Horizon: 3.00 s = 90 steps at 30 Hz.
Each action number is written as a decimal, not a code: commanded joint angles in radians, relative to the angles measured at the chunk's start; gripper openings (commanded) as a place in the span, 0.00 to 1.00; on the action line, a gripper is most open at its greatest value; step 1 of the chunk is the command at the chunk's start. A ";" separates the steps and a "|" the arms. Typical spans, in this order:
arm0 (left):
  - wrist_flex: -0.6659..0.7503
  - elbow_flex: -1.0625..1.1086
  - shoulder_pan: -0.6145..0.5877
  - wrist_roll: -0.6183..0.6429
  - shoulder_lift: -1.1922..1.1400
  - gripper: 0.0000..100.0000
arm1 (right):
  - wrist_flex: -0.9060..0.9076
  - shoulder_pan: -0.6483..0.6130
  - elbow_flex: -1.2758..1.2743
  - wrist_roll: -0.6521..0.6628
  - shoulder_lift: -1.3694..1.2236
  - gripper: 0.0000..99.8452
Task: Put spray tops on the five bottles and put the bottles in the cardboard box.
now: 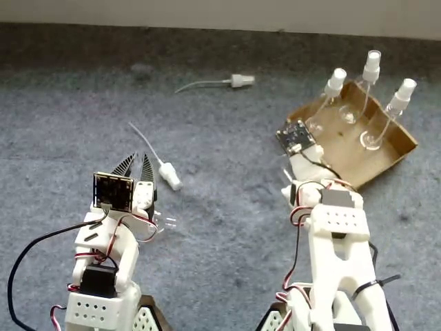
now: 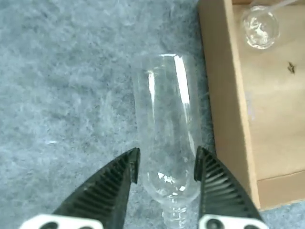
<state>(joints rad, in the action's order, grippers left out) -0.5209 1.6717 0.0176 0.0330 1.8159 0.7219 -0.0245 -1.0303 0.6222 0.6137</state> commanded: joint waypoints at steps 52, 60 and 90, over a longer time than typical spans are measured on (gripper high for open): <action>0.002 0.005 0.022 0.000 0.013 0.01 | -0.024 -0.021 0.108 0.051 0.137 0.02; 0.002 0.005 0.022 0.000 0.013 0.01 | -0.119 0.038 0.163 -0.069 -0.113 0.02; 0.002 0.005 0.022 0.000 0.013 0.01 | 0.326 -0.288 0.320 -0.074 -0.027 0.02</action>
<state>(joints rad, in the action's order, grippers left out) -0.5209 1.6732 0.0222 0.0330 1.8159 0.9551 -0.2516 -0.8186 0.5593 0.4373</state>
